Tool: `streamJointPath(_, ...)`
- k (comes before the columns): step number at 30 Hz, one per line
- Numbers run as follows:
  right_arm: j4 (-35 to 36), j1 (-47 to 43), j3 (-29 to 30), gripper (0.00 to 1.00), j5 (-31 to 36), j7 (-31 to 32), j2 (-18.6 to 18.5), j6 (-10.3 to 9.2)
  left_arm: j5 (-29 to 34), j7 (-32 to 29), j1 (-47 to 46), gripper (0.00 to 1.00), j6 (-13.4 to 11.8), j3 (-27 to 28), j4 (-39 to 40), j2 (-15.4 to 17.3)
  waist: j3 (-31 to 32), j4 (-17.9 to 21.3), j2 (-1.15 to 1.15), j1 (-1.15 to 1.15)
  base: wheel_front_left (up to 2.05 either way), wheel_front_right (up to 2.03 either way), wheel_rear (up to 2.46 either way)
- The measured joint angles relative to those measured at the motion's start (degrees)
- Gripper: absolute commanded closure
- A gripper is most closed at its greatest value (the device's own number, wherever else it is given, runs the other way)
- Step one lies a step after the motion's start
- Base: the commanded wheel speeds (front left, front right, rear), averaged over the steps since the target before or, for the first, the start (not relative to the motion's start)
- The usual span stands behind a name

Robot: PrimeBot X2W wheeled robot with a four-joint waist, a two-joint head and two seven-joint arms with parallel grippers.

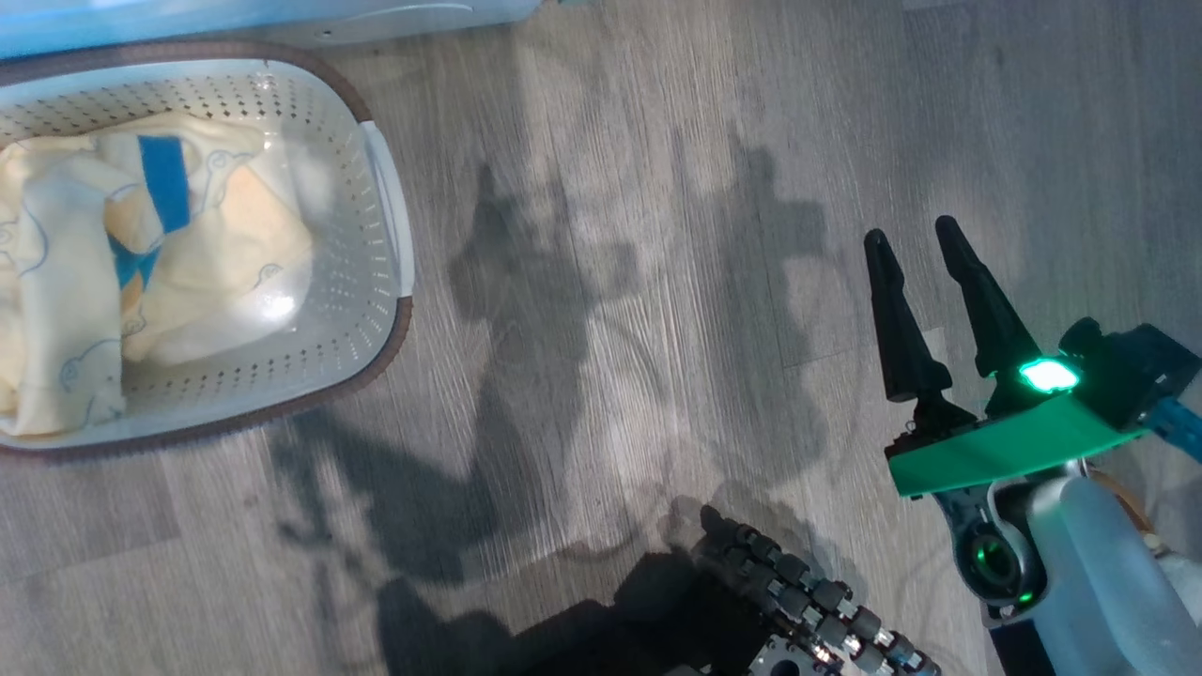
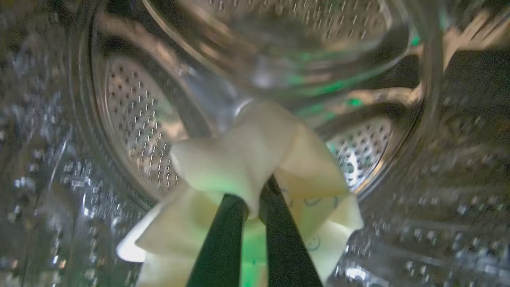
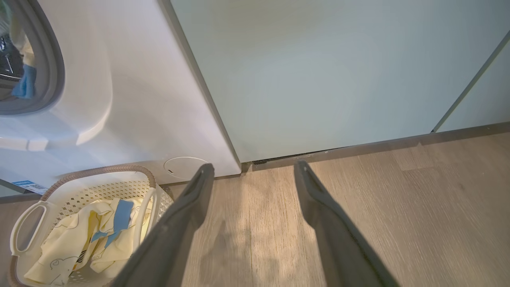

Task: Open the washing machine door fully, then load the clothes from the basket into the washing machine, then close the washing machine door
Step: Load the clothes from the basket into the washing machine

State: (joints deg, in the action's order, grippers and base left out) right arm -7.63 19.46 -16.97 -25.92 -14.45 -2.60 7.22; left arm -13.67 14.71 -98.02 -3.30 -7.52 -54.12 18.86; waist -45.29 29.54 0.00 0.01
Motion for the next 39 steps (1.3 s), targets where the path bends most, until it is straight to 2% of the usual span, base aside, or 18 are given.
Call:
streamJointPath(8, 0.02, 0.02, -0.34, 0.00, -0.79, 0.00, 0.03, 0.00, 1.92, 0.04, 1.15, 1.00, -0.81, 5.19, 12.22, -0.77, -0.69, 0.00, 0.00, -0.01, 0.00, 0.00, 0.00)
streamJointPath(12, -0.03, 0.03, -0.35, 0.00, -0.79, 0.00, 0.04, 0.00, 3.50, 0.18, 3.32, 1.00, 0.23, 5.25, 9.25, -2.09, -0.44, -0.36, 0.00, -0.01, 0.00, 0.00, 0.00)
streamJointPath(16, -0.07, 0.03, -0.37, 0.00, -0.79, 0.00, 0.04, 0.00, 4.59, 0.16, 4.39, 1.00, 0.69, 4.48, 1.09, -2.59, -0.15, -0.51, 0.00, -0.01, 0.00, 0.00, 0.00)
streamJointPath(17, -0.07, 0.03, -0.37, 0.00, -0.79, 0.00, 0.04, 0.00, 4.66, 0.16, 4.36, 0.93, 0.66, 3.98, -0.91, -2.56, -0.10, -0.53, 0.00, -0.01, 0.00, 0.00, 0.00)
streamJointPath(19, -0.08, 0.02, -0.36, 0.00, -0.79, 0.00, 0.04, 0.01, 5.28, 0.16, 3.86, 0.65, 0.65, 3.36, -5.32, -2.68, 0.00, -0.62, 0.00, -0.01, 0.00, 0.00, 0.00)
streamJointPath(20, -0.08, 0.03, -0.35, 0.00, -0.79, 0.00, 0.04, 0.01, 5.34, 0.16, 3.52, 0.57, 0.63, 3.16, -7.06, -2.74, 0.02, -0.66, 0.00, -0.01, 0.00, 0.00, 0.00)
streamJointPath(21, -0.08, 0.03, -0.35, 0.00, -0.79, 0.00, 0.04, 0.01, 5.34, 0.16, 3.52, 0.57, 0.63, 3.16, -7.06, -2.74, 0.02, -0.66, 0.00, -0.01, 0.00, 0.00, 0.00)
streamJointPath(22, -0.10, 0.02, -0.35, 0.00, -0.79, 0.00, 0.04, 0.00, 5.73, 0.15, 3.02, 0.52, 0.63, 2.77, -8.79, -2.74, 0.05, -0.71, 0.00, -0.01, 0.00, 0.00, 0.00)
streamJointPath(23, -0.13, 0.02, -0.35, 0.00, -0.79, 0.00, 0.04, 0.00, 6.04, -0.02, 2.33, 0.40, 0.66, 2.31, -10.57, -2.78, 0.11, -0.76, 0.00, -0.01, 0.00, 0.00, 0.00)
streamJointPath(25, -0.18, 0.02, -0.35, 0.00, -0.79, 0.00, 0.04, 0.00, 6.20, -0.44, 0.89, 0.00, 0.71, 1.65, -13.30, -2.79, 0.29, -0.82, 0.00, -0.01, 0.00, 0.00, 0.00)
streamJointPath(31, -0.40, 0.02, -0.24, 0.00, -0.79, 0.00, 0.05, 0.00, 7.10, -3.16, -0.76, 0.00, 1.72, 0.00, -19.02, -3.43, 1.27, -1.19, 0.00, -0.01, 0.00, 0.00, 0.00)
streamJointPath(39, -0.85, -0.03, 1.00, 0.00, -0.70, 0.00, 0.05, 0.01, 4.67, -3.50, 2.38, 0.00, 4.20, 0.47, -20.48, -4.41, 4.13, -2.52, 0.00, -0.01, 0.00, 0.00, 0.00)
